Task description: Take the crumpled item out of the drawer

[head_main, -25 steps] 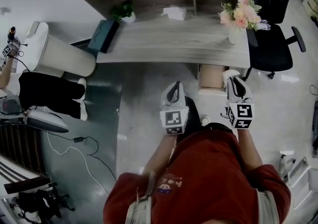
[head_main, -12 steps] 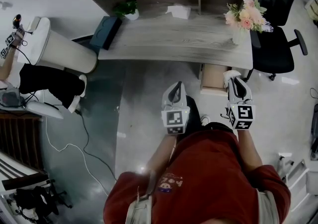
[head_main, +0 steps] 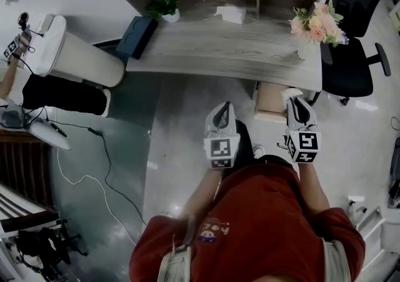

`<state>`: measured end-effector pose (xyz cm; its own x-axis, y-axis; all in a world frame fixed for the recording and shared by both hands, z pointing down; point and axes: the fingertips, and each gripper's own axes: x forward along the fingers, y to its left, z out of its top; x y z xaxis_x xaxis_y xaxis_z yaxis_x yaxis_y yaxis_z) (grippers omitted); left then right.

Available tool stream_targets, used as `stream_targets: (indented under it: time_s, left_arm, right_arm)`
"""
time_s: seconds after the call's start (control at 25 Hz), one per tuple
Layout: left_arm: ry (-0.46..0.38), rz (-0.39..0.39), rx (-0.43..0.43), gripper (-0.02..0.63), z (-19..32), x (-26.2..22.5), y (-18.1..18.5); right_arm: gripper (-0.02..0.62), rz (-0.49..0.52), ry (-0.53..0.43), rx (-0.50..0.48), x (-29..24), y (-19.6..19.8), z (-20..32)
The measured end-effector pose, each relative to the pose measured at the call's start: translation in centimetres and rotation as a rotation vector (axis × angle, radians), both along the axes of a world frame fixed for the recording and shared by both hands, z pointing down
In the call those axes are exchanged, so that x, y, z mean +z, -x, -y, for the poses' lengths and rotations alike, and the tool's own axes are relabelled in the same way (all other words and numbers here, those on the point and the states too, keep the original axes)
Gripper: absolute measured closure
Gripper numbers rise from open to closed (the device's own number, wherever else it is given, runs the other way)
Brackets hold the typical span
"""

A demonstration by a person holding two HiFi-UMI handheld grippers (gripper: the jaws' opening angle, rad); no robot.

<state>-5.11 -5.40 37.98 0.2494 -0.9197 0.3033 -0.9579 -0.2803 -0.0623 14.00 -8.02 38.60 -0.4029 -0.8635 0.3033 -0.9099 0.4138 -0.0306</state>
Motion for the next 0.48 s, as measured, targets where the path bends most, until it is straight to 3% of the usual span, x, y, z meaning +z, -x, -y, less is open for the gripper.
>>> stream_targets:
  time_s: [0.48]
  left_arm:
    - [0.026,0.004,-0.017,0.609,-0.23,0.95,0.01]
  right_arm:
    - [0.552,-0.002,0.027,-0.017,0.99,-0.13,-0.07]
